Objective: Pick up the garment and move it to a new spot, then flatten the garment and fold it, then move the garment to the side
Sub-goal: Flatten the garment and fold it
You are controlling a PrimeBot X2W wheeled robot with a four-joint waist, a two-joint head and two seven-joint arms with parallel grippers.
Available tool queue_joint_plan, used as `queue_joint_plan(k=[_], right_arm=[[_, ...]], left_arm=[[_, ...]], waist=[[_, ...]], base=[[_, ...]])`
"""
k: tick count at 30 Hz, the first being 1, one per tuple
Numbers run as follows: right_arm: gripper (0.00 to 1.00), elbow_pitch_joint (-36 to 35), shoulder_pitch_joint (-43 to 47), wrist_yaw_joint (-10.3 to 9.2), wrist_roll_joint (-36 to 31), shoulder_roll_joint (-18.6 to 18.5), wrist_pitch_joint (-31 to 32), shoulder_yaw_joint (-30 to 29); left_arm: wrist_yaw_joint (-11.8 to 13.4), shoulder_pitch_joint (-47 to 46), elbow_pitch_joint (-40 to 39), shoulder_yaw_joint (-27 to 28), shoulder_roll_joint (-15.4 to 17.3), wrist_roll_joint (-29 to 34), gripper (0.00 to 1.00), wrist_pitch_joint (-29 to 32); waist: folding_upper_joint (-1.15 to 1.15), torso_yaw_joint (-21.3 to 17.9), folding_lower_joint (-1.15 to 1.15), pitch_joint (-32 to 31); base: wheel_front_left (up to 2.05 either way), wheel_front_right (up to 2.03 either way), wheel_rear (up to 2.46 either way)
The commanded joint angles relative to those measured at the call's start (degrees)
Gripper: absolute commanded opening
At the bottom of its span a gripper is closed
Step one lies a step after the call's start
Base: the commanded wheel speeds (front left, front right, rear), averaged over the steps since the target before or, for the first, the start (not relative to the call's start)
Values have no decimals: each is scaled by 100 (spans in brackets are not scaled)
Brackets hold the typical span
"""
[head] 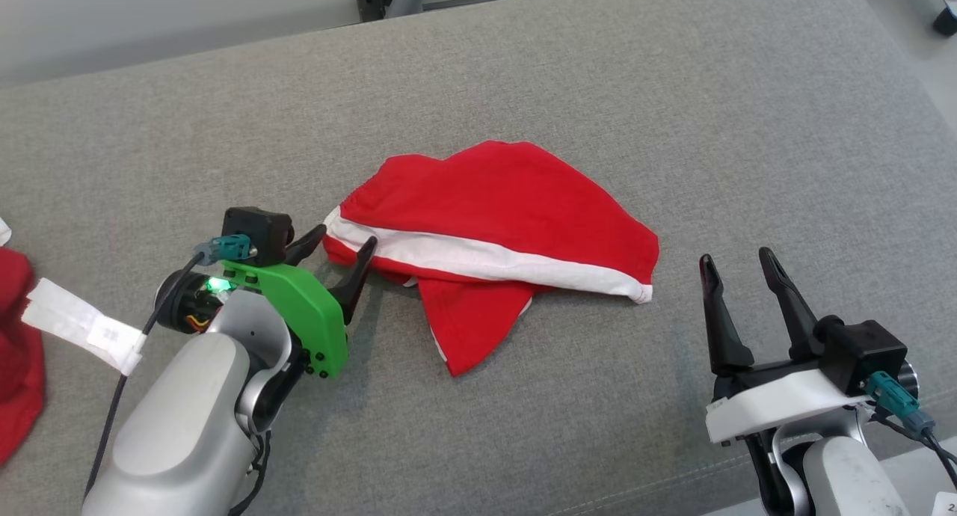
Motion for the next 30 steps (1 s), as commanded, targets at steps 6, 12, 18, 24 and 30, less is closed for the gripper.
queue_joint_plan(k=[6, 12, 18, 24, 30], right_arm=[[100, 163, -35, -5, 89, 6, -86, 11], [100, 384, 92, -6, 225, 5, -66, 175], [100, 869, 63, -6, 393, 5, -2, 423], [100, 1592, -324, -5, 531, 2, -119, 610], [100, 2545, -1045, -5, 754, 0, -259, 734]], left_arm=[[-81, -343, 546, -62, 112, -69, 100, -169], [-121, -496, 799, -182, 139, -171, 0, -398], [-122, -593, 770, -343, 174, -131, 0, -614], [-126, -539, 644, -463, 182, -105, 0, -774], [-122, -562, 566, -550, 151, -39, 0, -926]], waist=[[0, -208, 0, 213], [0, -206, 0, 263], [0, -92, 0, 312], [0, 47, 0, 354], [0, 182, 0, 408]], base=[[0, 0, 0], [0, 0, 0], [0, 0, 0], [0, 0, 0], [0, 0, 0]])
